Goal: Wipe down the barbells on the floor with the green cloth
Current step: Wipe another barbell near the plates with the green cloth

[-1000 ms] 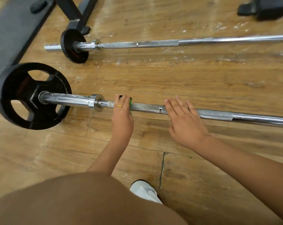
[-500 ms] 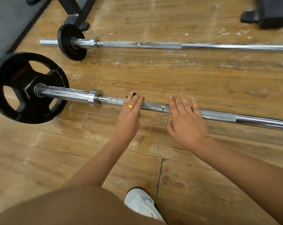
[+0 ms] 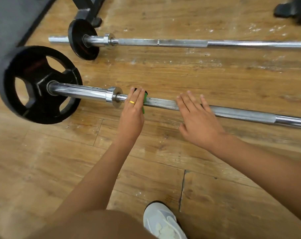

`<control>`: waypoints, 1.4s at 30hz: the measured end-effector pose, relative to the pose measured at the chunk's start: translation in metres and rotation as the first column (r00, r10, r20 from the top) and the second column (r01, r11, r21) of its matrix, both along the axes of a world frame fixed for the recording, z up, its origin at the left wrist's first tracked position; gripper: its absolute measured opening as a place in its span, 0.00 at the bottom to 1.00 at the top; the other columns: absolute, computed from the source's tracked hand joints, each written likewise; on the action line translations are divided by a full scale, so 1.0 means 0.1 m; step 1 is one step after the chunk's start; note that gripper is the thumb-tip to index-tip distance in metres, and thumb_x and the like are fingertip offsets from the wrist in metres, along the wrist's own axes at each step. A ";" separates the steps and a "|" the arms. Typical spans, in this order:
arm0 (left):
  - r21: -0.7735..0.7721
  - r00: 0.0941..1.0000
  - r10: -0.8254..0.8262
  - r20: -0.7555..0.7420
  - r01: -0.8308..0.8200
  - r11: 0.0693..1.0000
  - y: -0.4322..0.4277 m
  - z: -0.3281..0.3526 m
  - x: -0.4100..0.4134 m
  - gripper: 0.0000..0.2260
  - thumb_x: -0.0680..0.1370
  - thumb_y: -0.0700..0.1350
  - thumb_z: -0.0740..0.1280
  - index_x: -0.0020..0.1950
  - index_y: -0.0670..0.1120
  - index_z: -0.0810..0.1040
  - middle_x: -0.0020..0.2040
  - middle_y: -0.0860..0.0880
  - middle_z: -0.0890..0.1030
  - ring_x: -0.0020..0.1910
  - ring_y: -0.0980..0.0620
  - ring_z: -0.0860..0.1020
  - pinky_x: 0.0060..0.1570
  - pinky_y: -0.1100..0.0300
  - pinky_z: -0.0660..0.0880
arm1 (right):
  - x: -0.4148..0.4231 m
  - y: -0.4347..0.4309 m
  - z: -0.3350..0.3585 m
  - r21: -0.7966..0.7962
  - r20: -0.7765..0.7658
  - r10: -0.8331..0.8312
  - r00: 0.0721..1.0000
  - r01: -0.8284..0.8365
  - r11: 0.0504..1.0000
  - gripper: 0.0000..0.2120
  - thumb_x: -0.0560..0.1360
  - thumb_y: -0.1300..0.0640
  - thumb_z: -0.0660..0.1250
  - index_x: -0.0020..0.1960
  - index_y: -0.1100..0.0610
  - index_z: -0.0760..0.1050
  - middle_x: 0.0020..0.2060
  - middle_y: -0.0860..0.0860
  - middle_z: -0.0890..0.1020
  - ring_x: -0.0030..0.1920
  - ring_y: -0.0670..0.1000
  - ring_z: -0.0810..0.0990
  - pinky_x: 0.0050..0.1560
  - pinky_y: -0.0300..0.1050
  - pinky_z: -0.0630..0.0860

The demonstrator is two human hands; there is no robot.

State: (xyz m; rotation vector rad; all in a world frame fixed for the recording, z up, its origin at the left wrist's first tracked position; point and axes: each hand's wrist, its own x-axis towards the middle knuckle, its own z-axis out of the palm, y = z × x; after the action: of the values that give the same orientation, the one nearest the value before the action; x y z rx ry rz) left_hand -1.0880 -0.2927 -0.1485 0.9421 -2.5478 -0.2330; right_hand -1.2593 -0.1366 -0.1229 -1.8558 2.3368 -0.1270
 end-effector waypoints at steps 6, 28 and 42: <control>-0.001 0.998 -0.057 -0.015 0.057 0.998 0.03 -0.03 -0.13 0.25 0.77 0.26 0.59 0.75 0.36 0.69 0.75 0.40 0.71 0.78 0.39 0.62 0.70 0.46 0.71 | 0.12 -0.35 0.04 0.040 0.037 -0.009 0.999 0.007 0.999 0.38 0.79 0.50 0.59 0.82 0.59 0.43 0.81 0.54 0.48 0.81 0.53 0.42 0.79 0.61 0.41; -0.016 0.991 -0.134 -0.023 0.133 0.991 -0.08 -0.02 -0.08 0.26 0.77 0.26 0.56 0.75 0.36 0.69 0.75 0.41 0.71 0.78 0.41 0.63 0.75 0.51 0.65 | 0.07 -0.68 -0.05 0.007 0.016 0.167 0.986 -0.167 0.986 0.39 0.78 0.50 0.58 0.81 0.60 0.42 0.81 0.56 0.47 0.81 0.54 0.41 0.80 0.53 0.42; -0.044 1.000 -0.007 0.024 0.008 0.999 -0.24 0.07 0.01 0.28 0.74 0.22 0.60 0.74 0.35 0.71 0.74 0.40 0.72 0.77 0.39 0.65 0.72 0.51 0.66 | -0.57 -0.69 0.02 0.215 -0.032 0.679 0.734 -0.658 0.722 0.43 0.80 0.47 0.55 0.77 0.59 0.26 0.76 0.57 0.26 0.75 0.53 0.23 0.78 0.47 0.34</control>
State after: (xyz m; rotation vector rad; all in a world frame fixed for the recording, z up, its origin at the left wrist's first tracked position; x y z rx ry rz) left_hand -1.0875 -0.3170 -0.1419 0.9249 -2.5676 -0.1683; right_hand -1.3159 -0.2054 -0.1211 -2.5081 1.4960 0.2835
